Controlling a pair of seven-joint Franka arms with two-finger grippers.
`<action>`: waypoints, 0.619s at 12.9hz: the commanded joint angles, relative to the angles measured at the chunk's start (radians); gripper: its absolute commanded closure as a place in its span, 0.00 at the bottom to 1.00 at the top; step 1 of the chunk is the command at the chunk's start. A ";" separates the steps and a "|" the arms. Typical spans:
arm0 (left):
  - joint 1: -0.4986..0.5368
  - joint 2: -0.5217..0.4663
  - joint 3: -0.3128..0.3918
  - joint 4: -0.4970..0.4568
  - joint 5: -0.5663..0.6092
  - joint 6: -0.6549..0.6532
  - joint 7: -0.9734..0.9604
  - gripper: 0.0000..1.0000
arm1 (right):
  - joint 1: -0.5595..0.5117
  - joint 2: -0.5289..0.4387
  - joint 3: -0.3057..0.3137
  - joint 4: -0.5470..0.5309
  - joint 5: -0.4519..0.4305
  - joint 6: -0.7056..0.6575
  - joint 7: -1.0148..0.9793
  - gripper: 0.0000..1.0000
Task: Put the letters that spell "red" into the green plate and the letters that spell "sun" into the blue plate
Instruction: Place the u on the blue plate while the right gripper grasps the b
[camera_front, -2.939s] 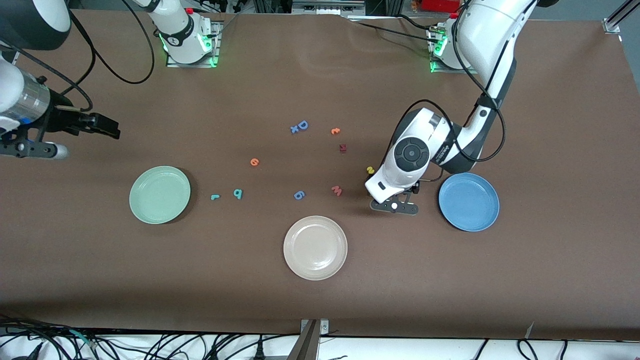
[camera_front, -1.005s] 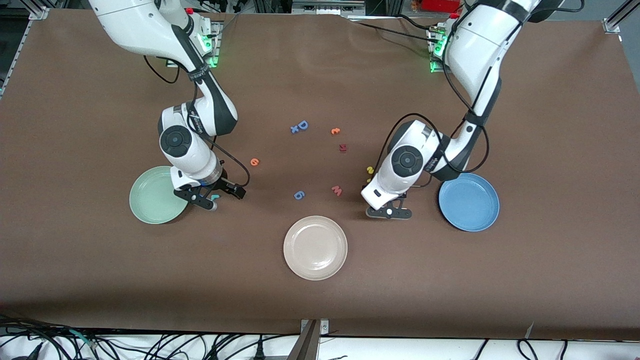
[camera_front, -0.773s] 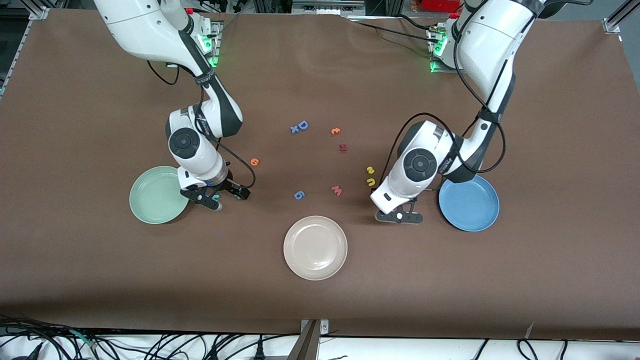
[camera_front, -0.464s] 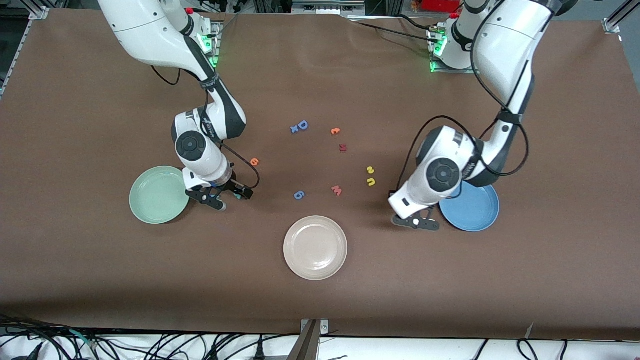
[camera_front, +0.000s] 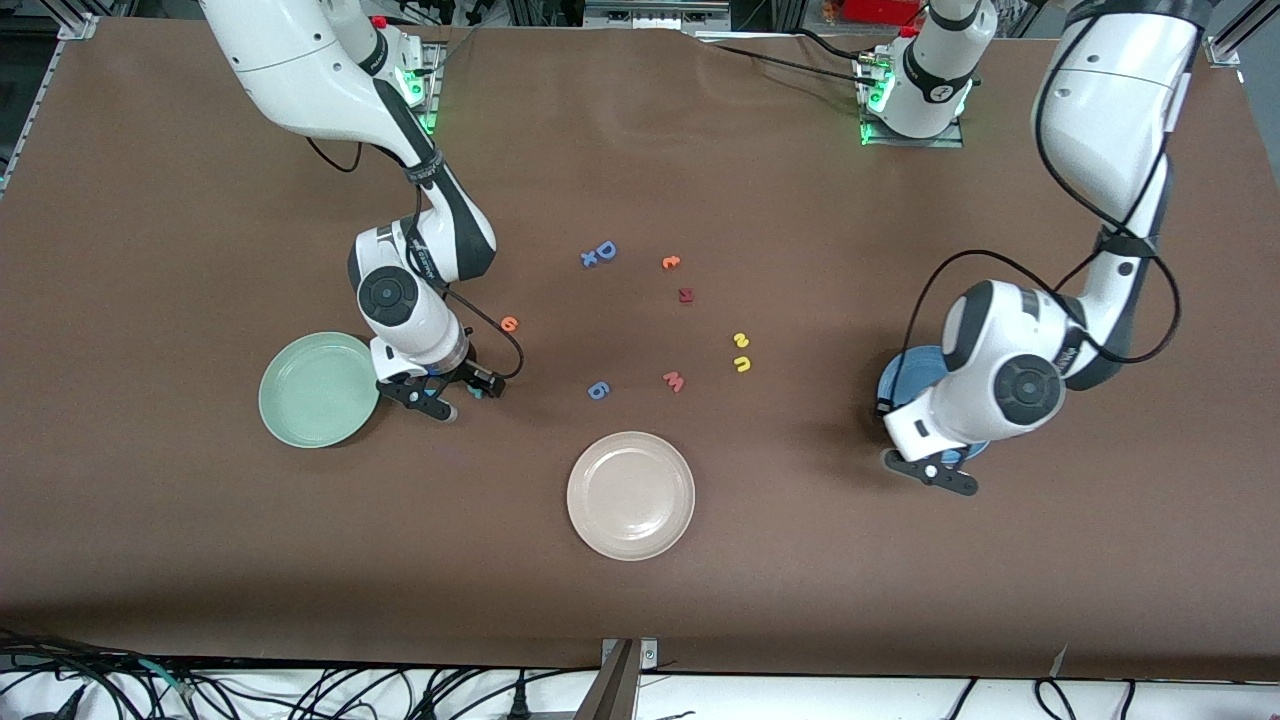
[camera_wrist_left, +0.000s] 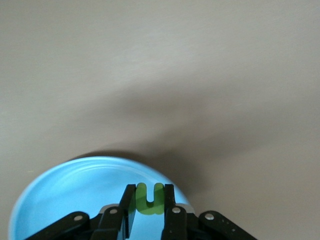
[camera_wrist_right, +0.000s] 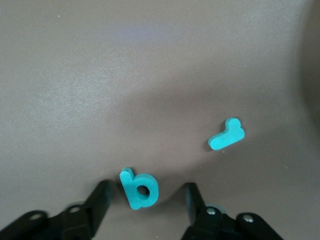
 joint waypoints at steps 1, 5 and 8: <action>0.059 0.006 -0.007 -0.003 -0.022 -0.006 0.126 1.00 | 0.011 0.027 -0.007 0.032 0.008 0.001 0.010 0.66; 0.065 0.026 -0.005 -0.003 -0.021 -0.002 0.148 0.93 | 0.010 0.030 -0.007 0.035 0.007 -0.002 0.003 0.88; 0.071 0.029 -0.007 -0.003 -0.022 -0.002 0.151 0.45 | 0.008 0.021 -0.014 0.107 0.001 -0.126 -0.001 0.88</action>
